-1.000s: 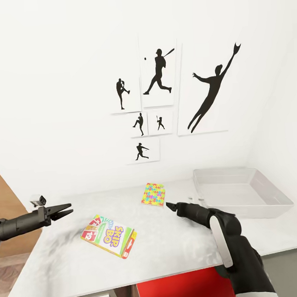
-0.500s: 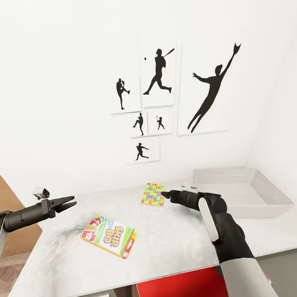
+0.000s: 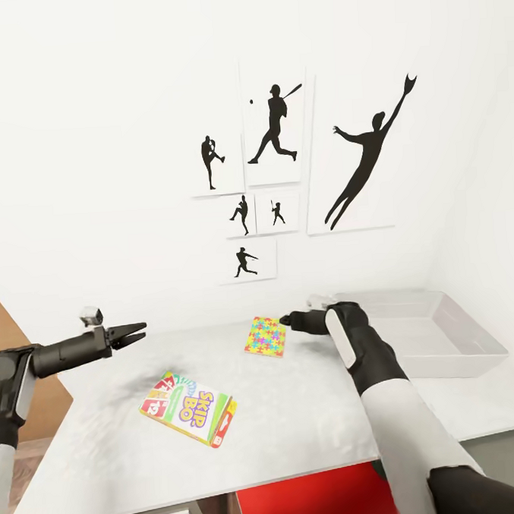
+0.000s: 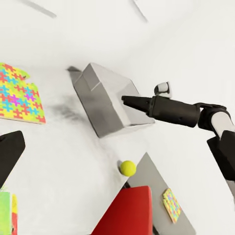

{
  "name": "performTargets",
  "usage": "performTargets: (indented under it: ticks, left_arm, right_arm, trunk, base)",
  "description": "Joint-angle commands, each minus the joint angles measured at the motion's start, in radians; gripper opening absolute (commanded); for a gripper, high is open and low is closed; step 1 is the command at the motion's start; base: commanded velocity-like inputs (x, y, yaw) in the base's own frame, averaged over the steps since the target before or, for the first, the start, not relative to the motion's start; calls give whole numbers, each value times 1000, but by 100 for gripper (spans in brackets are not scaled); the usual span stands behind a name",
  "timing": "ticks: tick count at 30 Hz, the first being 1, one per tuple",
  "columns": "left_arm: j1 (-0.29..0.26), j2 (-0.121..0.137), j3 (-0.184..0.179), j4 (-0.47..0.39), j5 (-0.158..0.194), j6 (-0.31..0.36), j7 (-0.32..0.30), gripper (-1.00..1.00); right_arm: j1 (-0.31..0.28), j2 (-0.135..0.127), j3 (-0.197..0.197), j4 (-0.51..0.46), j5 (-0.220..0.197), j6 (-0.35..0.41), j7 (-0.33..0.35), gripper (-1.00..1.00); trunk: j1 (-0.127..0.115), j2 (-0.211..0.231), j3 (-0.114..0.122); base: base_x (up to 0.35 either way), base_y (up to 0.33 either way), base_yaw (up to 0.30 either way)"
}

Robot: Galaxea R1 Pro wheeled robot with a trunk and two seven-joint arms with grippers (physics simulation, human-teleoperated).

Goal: Put all the toys in the child's room - the three board games (two on the bed and one on the table), the two jigsaw puzzles on the table, and the tennis ball on the table - inside the toy box on the table in the child's room.

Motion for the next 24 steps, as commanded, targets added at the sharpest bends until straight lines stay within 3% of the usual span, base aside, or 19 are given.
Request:
performTargets:
  ticks: [1, 10, 17, 24]
  left_arm:
    - [-21, -7, -13, 2, 1, 11, 15, 100]
    - [-92, -25, -73, 10, 1, 12, 95, 100]
    - [-133, -26, -86, 21, 3, 12, 162, 100]
    - [-148, -15, -88, 46, 3, 11, 186, 100]
  right_arm:
    - [-33, 1, -4, 42, -1, 4, -16, 100]
    - [-98, 1, -4, 112, -6, 3, -54, 100]
    - [-106, 1, -3, 117, -4, 3, -58, 100]
    - [-109, 1, -3, 117, -3, 7, -57, 100]
  trunk:
    - [1, -2, -2]
    - [1, -2, -2]
    - [1, -2, -2]
    - [1, -2, -6]
  base:
    - [0, 0, 0]
    - [0, 0, 0]
    - [0, 0, 0]
    - [0, 0, 0]
